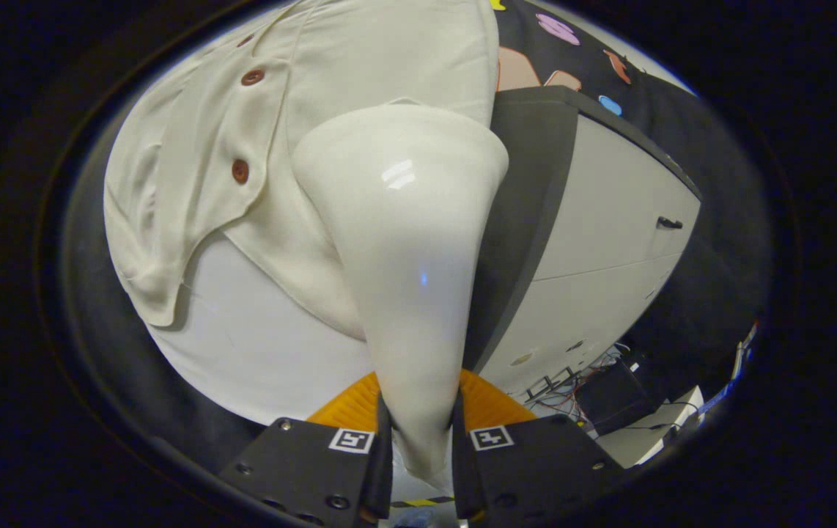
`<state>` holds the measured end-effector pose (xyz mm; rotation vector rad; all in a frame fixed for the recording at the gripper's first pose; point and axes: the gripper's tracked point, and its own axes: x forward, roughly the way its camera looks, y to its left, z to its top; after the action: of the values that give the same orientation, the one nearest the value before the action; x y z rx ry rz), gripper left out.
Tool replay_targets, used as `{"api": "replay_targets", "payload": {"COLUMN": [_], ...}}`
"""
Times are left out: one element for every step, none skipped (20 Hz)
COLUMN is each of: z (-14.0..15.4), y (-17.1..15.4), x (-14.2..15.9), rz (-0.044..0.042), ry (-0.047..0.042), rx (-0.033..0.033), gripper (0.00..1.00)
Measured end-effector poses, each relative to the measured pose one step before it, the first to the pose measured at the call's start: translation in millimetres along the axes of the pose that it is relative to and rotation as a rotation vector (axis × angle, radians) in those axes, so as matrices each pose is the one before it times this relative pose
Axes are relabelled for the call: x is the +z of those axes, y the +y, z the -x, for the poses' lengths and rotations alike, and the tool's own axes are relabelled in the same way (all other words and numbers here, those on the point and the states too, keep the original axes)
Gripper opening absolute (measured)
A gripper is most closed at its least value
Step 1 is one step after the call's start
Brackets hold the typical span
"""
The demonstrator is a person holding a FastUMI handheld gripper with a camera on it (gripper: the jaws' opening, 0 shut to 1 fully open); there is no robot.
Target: Iron the clothes twice with a garment steamer, once on the left side and once on the right side.
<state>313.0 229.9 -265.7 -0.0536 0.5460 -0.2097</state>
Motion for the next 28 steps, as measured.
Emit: {"api": "replay_targets", "payload": {"z": [-1.46,-1.32,-0.95,0.29,-0.12,1.08,1.4,1.58,2.76,4.37,6.25,7.9,9.04,8.24,8.95,9.72,9.35,9.02,9.38,10.39,9.19,9.6,9.73,10.24,10.54,9.8,9.91,10.03], "y": [0.64,-0.26,0.01,1.05,0.15,-0.16,-1.14,-0.16,-0.24,0.45,-0.83,-1.81,-3.61,-1.38,0.25,-0.65,-1.56,-1.14,-0.79,0.23,-0.91,-2.73,-2.57,-1.79,-1.53,-1.39,-2.21,-1.13], "x": [-6.02,-4.42,-2.64,-1.22,0.2,-0.2,0.68,-0.7,1.22,1.0,-0.33,0.37,1.54,1.0,0.28,-2.3,-1.72,-0.46,0.39,1.0,-0.49,0.45,2.5,2.85,5.87,6.0,7.05,6.63], "rz": [-0.01507,-0.01173,-0.01199,-0.0107,-0.00193,0.00148,0.00049,-0.00418,-0.0056,-0.00159,0.00041,0.01156,0.01302,0.00671,0.00563,0.01252,0.01573,0.00687,0.00092,-0.0084,-0.00726,-0.0055,-0.00324,-0.00376,-0.00346,0.00121,0.00317,0.00017], "ry": [0.00795,0.00221,-0.00174,-0.00356,-0.00589,-0.00051,-0.005,-0.00165,-0.0102,-0.00519,0.00261,0.00237,-0.00446,-0.00501,-0.00488,0.00371,0.00472,0.0038,-0.00894,-0.0122,-0.00456,-0.00546,-0.00833,-0.0066,-0.01759,-0.01669,-0.02133,-0.0171], "rx": [-0.00078,-0.00514,-0.00632,-0.0014,-0.00361,-0.00584,-0.00704,-0.00552,-0.00118,0.0018,0.00146,0.00185,-0.00389,0.00214,0.00674,0.01034,0.01316,0.01249,0.01529,0.01716,0.0091,0.00661,0.00236,0.00484,0.00997,0.00825,0.00725,0.01132], "gripper": [0.34,0.34,0.34,0.34,0.34,0.34,0.34,0.33,0.33,0.33,0.33,0.33,0.34,0.33,0.33,0.33,0.33,0.33,0.33,0.33,0.33,0.33,0.33,0.33,0.33,0.33,0.33,0.33]}}
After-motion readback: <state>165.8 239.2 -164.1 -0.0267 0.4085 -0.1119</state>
